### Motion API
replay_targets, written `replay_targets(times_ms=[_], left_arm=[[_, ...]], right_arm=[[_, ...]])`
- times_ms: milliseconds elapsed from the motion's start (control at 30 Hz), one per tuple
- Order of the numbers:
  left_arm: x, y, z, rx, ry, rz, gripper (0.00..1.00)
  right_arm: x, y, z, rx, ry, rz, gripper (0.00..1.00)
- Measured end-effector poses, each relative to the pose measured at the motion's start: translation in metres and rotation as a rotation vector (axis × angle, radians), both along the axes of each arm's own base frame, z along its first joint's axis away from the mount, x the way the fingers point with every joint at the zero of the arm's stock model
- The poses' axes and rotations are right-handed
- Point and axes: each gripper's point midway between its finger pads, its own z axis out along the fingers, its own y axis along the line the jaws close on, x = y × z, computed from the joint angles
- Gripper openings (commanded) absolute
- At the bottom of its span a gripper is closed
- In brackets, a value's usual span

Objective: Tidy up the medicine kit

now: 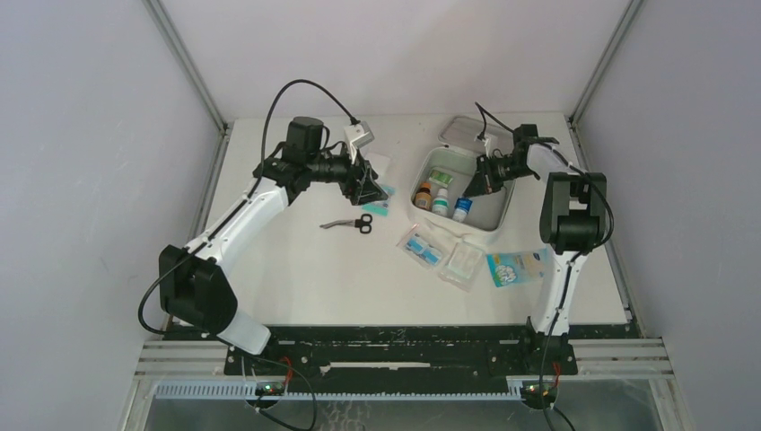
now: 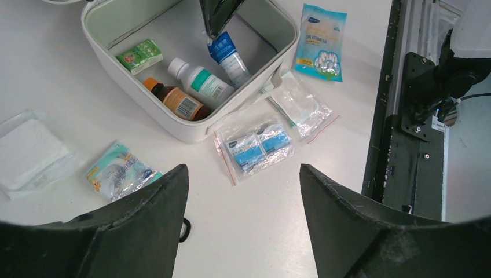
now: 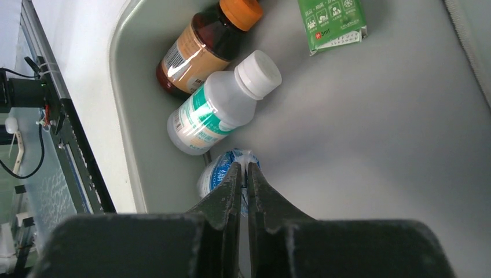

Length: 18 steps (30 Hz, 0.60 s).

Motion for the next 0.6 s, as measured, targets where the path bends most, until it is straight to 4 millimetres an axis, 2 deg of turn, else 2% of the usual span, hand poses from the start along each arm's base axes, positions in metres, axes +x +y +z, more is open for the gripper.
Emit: replay_targets(times_ms=[367, 600], left_arm=[[0.001, 0.001, 0.0, 0.007, -0.007, 0.007, 0.75], [-0.003, 0.004, 0.004, 0.007, -0.022, 0.011, 0.75]], right_arm=[[0.014, 0.02, -0.023, -0.029, 0.074, -0.029, 0.06], [0.018, 0.021, -0.031, -0.102, 0.084, -0.06, 0.19]])
